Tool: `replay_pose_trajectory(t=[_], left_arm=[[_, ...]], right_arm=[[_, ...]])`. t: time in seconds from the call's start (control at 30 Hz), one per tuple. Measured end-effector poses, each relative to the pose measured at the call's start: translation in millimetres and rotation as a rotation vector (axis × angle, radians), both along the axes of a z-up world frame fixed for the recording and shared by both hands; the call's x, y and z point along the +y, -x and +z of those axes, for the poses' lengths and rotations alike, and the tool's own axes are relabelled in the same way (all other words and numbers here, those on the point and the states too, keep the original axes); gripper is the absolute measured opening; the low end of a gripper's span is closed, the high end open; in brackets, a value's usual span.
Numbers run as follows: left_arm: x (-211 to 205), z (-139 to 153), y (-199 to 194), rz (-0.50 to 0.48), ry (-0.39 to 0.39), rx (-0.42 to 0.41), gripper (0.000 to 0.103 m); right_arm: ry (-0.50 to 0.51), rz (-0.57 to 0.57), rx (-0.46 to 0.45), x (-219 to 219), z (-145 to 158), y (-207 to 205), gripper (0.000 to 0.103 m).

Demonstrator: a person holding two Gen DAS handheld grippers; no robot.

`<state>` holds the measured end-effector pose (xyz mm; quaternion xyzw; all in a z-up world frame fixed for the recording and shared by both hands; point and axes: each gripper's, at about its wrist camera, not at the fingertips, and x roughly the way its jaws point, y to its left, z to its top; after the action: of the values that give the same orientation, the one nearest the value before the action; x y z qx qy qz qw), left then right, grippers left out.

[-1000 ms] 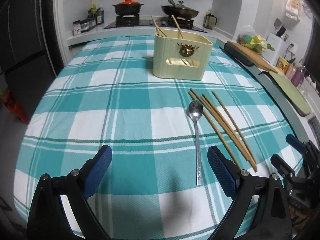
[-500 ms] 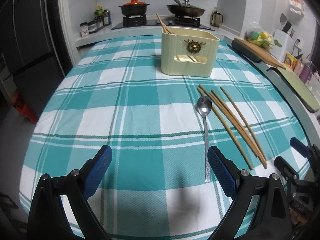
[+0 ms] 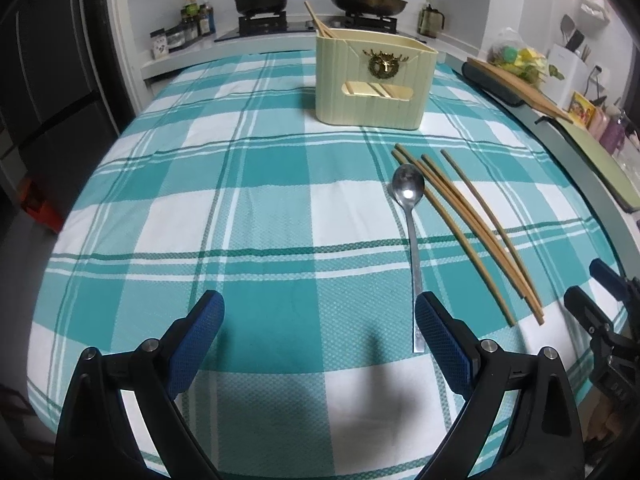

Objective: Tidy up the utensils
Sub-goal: 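Move both open grippers back toward the small spoon and remaining chopsticks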

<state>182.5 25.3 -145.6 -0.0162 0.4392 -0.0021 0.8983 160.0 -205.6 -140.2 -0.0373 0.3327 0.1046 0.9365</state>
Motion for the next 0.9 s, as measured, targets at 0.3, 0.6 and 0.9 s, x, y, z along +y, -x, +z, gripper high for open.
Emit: replay_pose_trajectory(t=[0.3, 0.6, 0.9], left_arm=[[-10, -6, -4, -0.023, -0.013, 0.019, 0.097], [-14, -11, -5, -0.036, -0.024, 0.028, 0.097], [-22, -25, -12, -0.067, -0.027, 0.068, 0.097]], right_arm=[[-0.021, -0.029, 0.008, -8, -2, -4, 0.074], [-0.033, -0.043, 0.017, -13, -6, -5, 0.074], [-0.041, -0.052, 0.026, -14, -9, -6, 0.074]])
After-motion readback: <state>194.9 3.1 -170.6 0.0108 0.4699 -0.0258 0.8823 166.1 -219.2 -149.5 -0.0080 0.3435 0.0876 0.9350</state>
